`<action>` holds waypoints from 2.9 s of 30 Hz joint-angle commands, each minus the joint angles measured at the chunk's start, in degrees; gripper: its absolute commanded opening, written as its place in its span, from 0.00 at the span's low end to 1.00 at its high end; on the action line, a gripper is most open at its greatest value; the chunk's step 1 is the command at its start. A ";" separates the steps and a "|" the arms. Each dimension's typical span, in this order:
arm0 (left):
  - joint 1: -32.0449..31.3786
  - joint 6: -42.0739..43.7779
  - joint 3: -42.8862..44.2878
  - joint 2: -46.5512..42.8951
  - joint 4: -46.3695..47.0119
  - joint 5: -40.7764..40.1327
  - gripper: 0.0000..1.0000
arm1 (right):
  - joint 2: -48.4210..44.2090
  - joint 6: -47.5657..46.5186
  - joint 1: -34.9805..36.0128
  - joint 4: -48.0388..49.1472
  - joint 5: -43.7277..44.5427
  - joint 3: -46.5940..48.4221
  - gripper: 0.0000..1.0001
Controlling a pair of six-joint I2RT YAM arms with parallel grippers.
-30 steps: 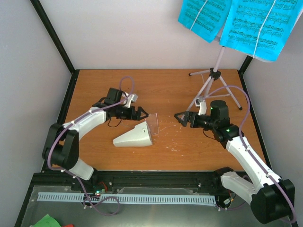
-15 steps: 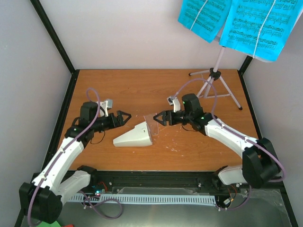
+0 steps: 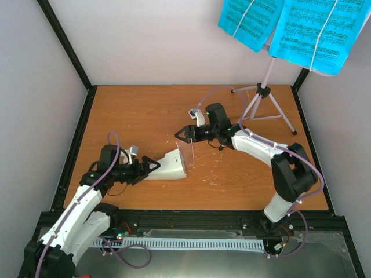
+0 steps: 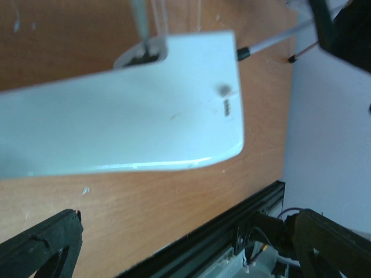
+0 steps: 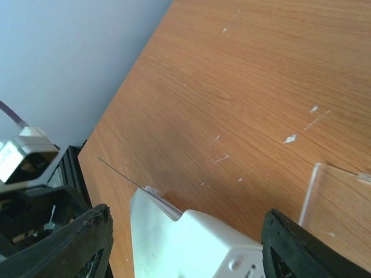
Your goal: Pack up the instrument practice props
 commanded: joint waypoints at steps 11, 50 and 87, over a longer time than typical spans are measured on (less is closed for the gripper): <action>-0.08 -4.15 -9.83 1.92 8.89 5.00 1.00 | 11.06 -4.59 4.89 -4.29 -1.78 8.81 0.74; 0.00 13.36 10.23 34.26 29.05 -8.59 1.00 | -29.77 6.67 9.51 -1.86 16.78 -26.95 0.97; -9.50 24.46 34.05 60.65 10.56 -13.47 0.99 | -46.58 12.31 9.50 -6.32 36.00 -34.27 1.00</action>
